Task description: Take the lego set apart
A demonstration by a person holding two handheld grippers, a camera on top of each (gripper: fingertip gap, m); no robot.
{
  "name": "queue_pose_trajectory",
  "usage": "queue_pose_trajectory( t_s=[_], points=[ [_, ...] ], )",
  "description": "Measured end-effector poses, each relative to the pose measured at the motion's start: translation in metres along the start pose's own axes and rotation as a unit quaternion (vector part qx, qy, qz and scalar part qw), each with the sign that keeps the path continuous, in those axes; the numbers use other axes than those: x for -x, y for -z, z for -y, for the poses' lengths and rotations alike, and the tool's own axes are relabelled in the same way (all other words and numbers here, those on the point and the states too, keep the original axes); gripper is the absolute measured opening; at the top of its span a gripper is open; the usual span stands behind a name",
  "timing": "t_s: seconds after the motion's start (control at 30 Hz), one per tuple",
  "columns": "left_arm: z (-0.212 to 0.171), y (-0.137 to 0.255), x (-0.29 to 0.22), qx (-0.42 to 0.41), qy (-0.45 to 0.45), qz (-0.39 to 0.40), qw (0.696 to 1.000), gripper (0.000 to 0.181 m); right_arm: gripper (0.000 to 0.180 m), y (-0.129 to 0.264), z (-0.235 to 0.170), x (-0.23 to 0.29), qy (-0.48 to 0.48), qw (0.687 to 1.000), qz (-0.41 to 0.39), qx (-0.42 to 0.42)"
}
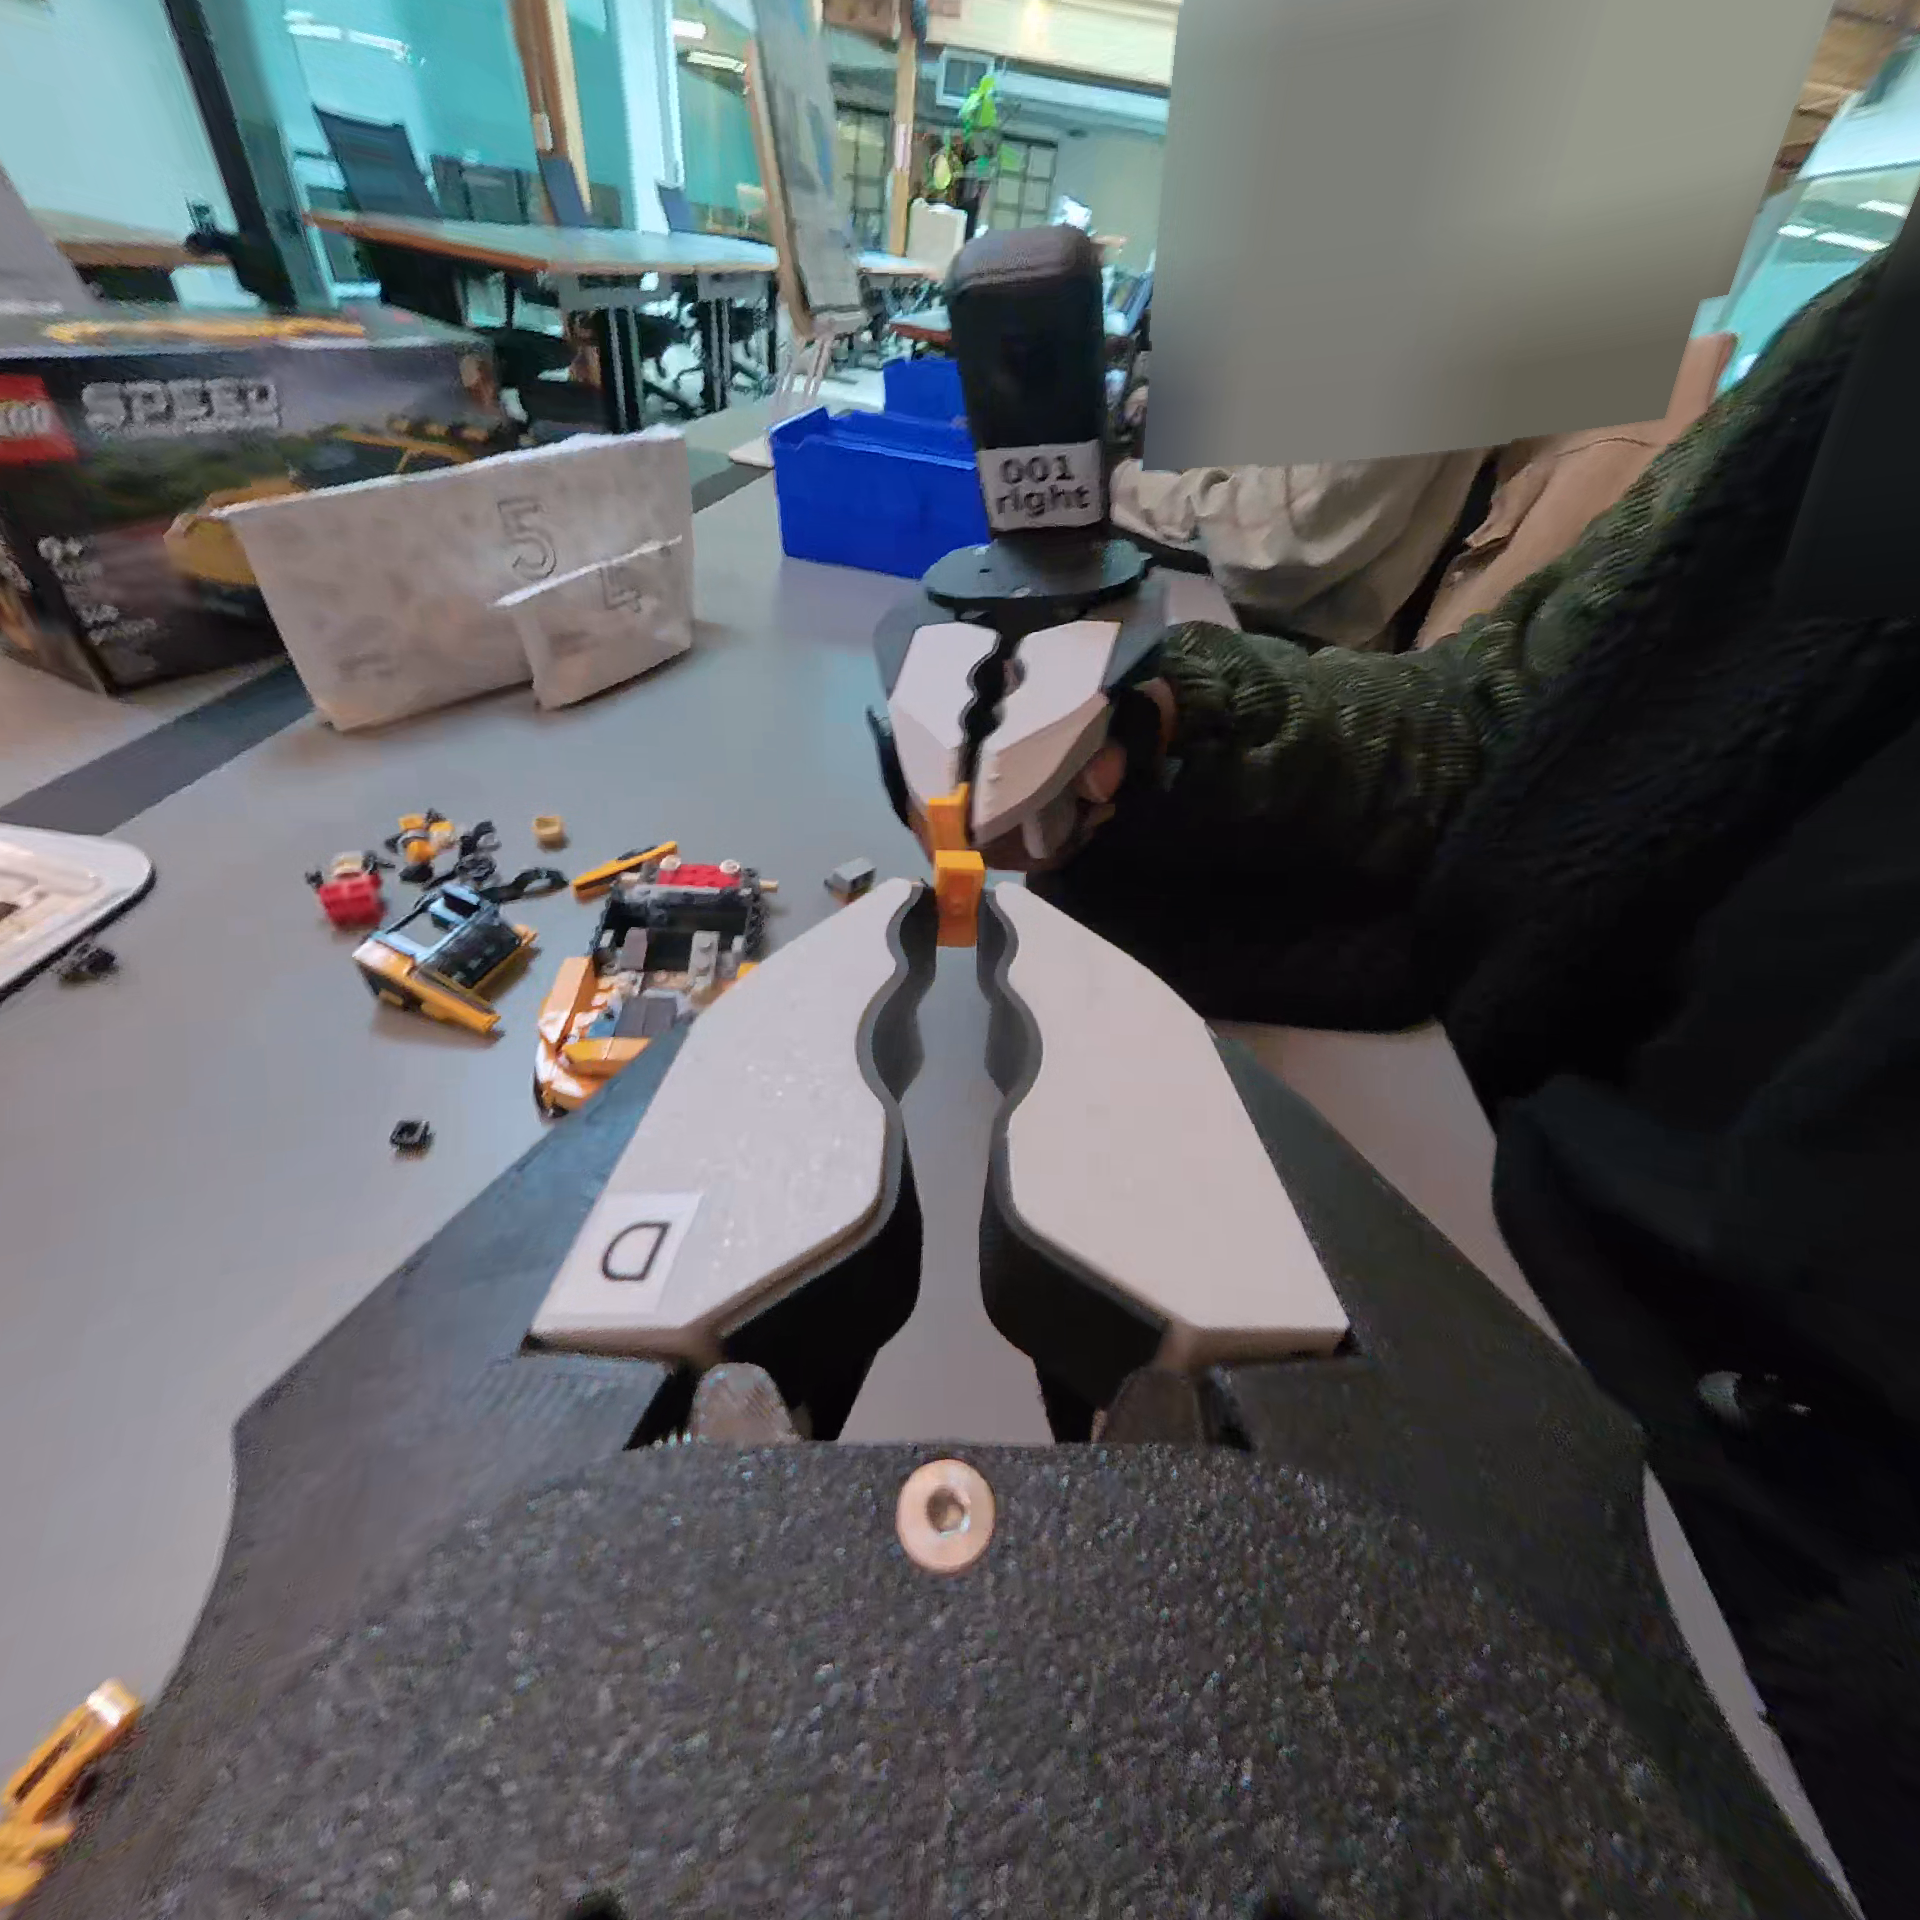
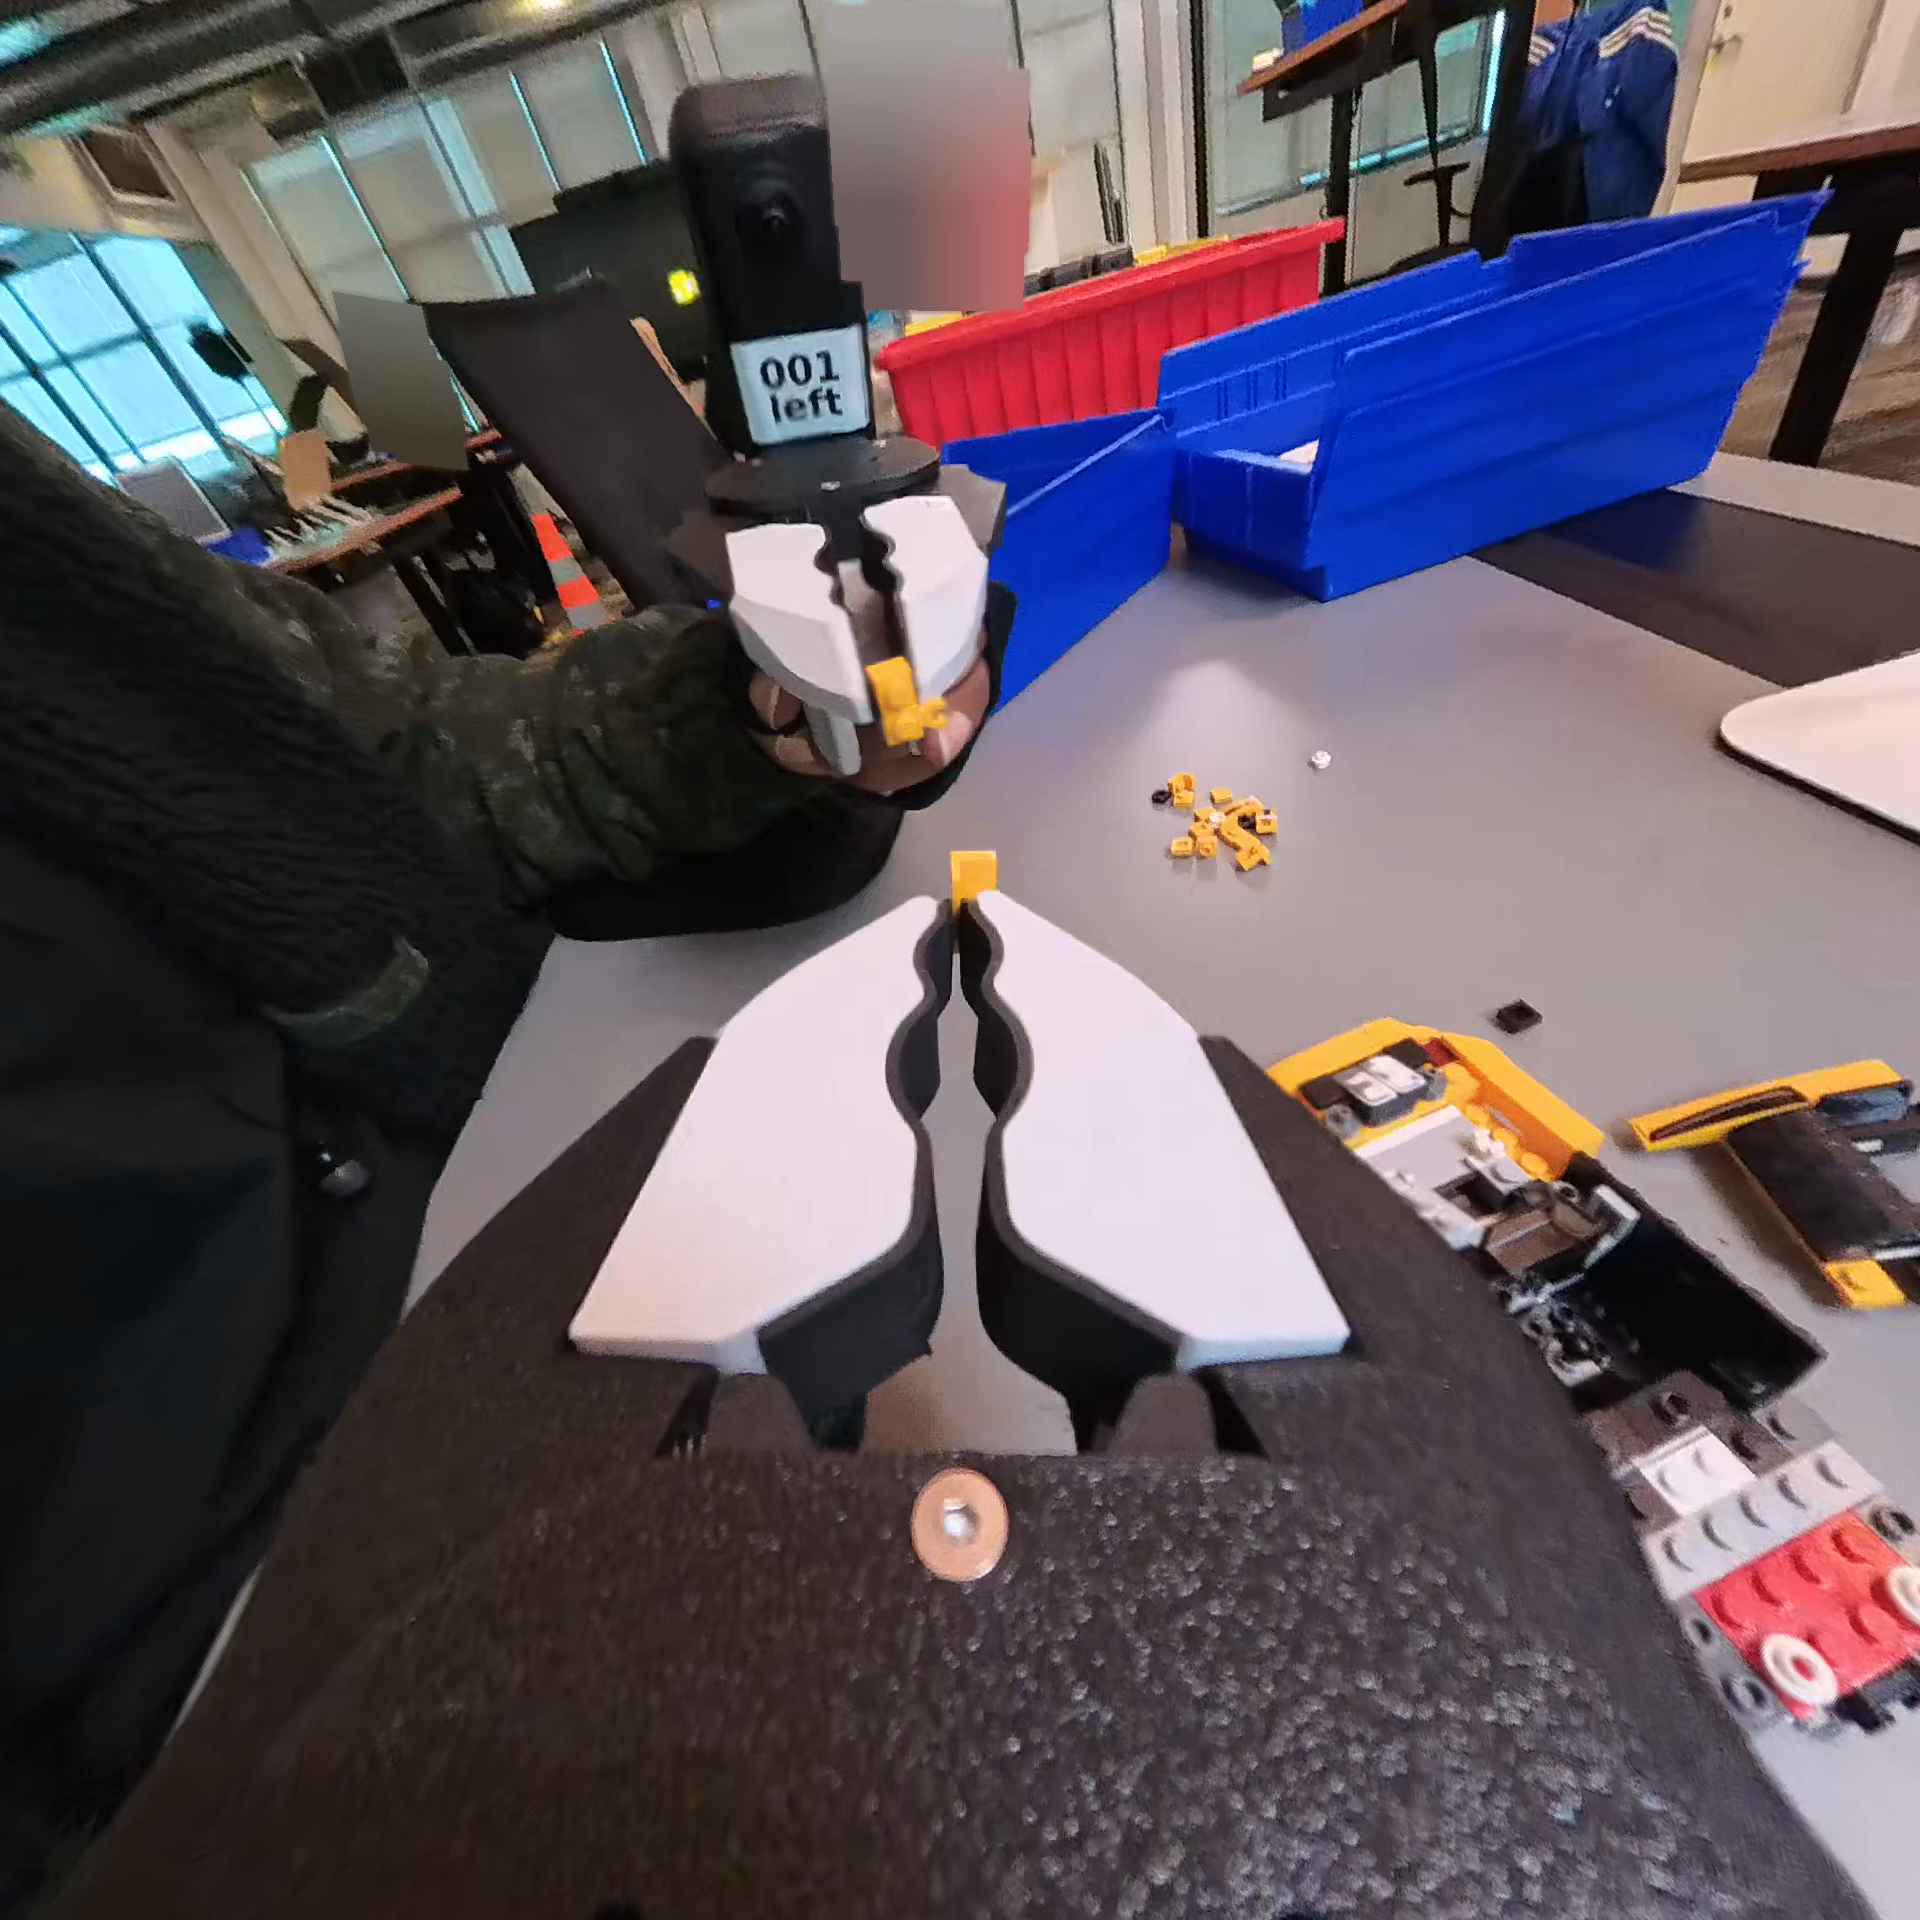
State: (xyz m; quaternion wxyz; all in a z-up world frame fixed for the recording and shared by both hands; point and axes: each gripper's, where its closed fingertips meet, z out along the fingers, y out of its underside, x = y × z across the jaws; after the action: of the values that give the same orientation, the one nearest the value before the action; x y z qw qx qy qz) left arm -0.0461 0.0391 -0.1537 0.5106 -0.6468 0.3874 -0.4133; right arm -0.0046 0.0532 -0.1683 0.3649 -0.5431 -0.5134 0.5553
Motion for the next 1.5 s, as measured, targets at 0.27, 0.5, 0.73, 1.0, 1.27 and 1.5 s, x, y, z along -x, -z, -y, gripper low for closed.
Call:
queue_pose_trajectory(
  t_s=[0.27, 0.5, 0.73, 1.0, 1.27, 1.5],
  points=[
    [-0.060, -0.008, 0.037, 0.141, 0.014, 0.083, 0.986, 0.008, 0.001, -0.005, -0.006, 0.001, 0.008, 1.000, -0.002, 0.012],
    [-0.066, -0.009, 0.045, 0.162, -0.006, 0.109, 0.981, 0.008, 0.001, -0.007, -0.016, -0.011, -0.015, 1.000, -0.015, 0.014],
    [-0.097, -0.029, 0.028, 0.235, -0.029, 0.073, 0.969, 0.008, 0.001, -0.017, -0.040, -0.021, 0.039, 0.992, -0.068, 0.100],
    [-0.071, -0.020, 0.035, 0.171, -0.007, 0.094, 0.981, 0.008, 0.004, -0.031, -0.081, -0.028, 0.142, 0.952, -0.115, 0.245],
    [-0.061, -0.020, 0.031, 0.140, 0.007, 0.082, 0.987, 0.008, 0.051, -0.046, -0.065, -0.021, 0.141, 0.967, -0.089, 0.192],
    [-0.062, -0.028, 0.020, 0.127, 0.021, 0.042, 0.991, 0.008, 0.049, -0.044, -0.043, -0.001, 0.145, 0.982, -0.046, 0.116]
  ],
)
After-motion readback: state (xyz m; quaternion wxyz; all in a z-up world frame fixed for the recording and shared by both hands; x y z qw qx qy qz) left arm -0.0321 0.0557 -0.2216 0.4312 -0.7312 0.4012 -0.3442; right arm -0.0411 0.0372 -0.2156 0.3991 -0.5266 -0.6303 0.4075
